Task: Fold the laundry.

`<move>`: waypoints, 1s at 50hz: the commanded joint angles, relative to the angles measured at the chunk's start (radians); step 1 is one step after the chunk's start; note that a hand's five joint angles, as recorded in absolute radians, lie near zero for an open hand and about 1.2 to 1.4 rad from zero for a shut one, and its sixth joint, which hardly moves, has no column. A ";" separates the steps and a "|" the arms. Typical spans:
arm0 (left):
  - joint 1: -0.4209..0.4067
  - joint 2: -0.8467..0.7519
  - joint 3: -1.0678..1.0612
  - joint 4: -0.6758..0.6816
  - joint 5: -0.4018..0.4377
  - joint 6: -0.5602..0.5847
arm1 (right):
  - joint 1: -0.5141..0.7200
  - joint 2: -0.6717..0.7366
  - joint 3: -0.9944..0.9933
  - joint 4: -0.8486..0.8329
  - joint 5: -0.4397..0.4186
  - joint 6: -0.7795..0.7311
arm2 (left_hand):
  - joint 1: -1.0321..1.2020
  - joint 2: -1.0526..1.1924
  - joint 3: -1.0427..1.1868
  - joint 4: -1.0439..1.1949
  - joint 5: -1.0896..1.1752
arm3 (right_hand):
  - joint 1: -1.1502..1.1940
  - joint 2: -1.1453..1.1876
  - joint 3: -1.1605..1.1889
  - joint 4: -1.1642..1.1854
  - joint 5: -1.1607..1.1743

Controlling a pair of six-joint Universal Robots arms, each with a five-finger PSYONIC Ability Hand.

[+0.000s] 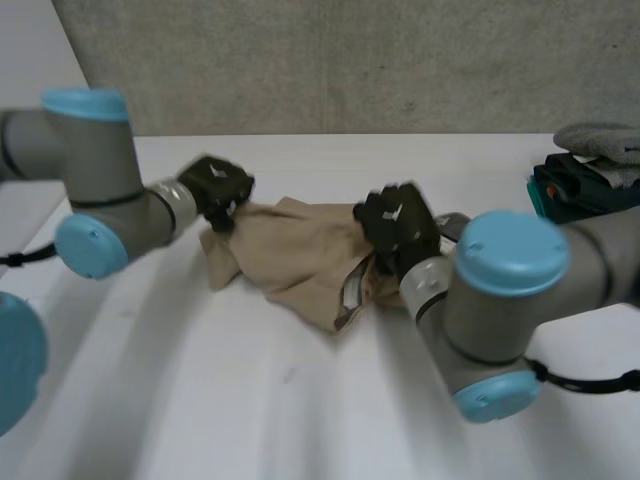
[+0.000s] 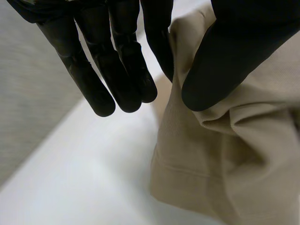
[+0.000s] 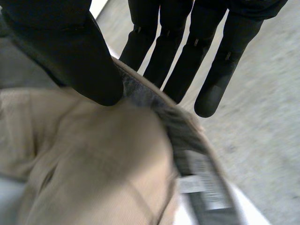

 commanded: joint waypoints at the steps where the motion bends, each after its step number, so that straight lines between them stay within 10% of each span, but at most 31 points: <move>1: 0.004 0.292 -0.111 0.060 -0.084 -0.135 | -0.082 -0.180 0.010 0.010 -0.069 0.088 | 0.253 0.205 0.209 0.203 0.246 | 0.251 0.221 0.219 0.204 0.244; 20: -0.016 0.907 -0.245 0.230 -0.125 -0.338 | -0.289 -0.514 -0.144 0.203 -0.308 0.547 | 0.253 0.205 0.209 0.203 0.246 | 0.251 0.221 0.219 0.204 0.244; 40: -0.047 0.306 -0.020 0.354 -0.170 -0.272 | -0.271 -0.128 -0.200 0.102 -0.246 0.532 | 0.253 0.205 0.209 0.203 0.246 | 0.251 0.221 0.219 0.204 0.244; 47: -0.049 0.059 0.163 0.417 -0.180 -0.283 | -0.227 0.105 -0.273 -0.191 -0.016 0.388 | 0.253 0.205 0.209 0.203 0.246 | 0.251 0.221 0.219 0.204 0.244; 49: -0.050 -0.001 0.231 0.413 -0.188 -0.294 | -0.208 0.148 -0.270 -0.332 0.070 0.316 | -0.011 -0.060 -0.055 -0.062 -0.019 | -0.190 -0.221 -0.223 -0.238 -0.197; 50: -0.052 -0.021 0.258 0.407 -0.190 -0.300 | -0.198 0.166 -0.273 -0.419 0.108 0.261 | -0.513 -0.562 -0.557 -0.564 -0.521 | -0.602 -0.633 -0.635 -0.650 -0.609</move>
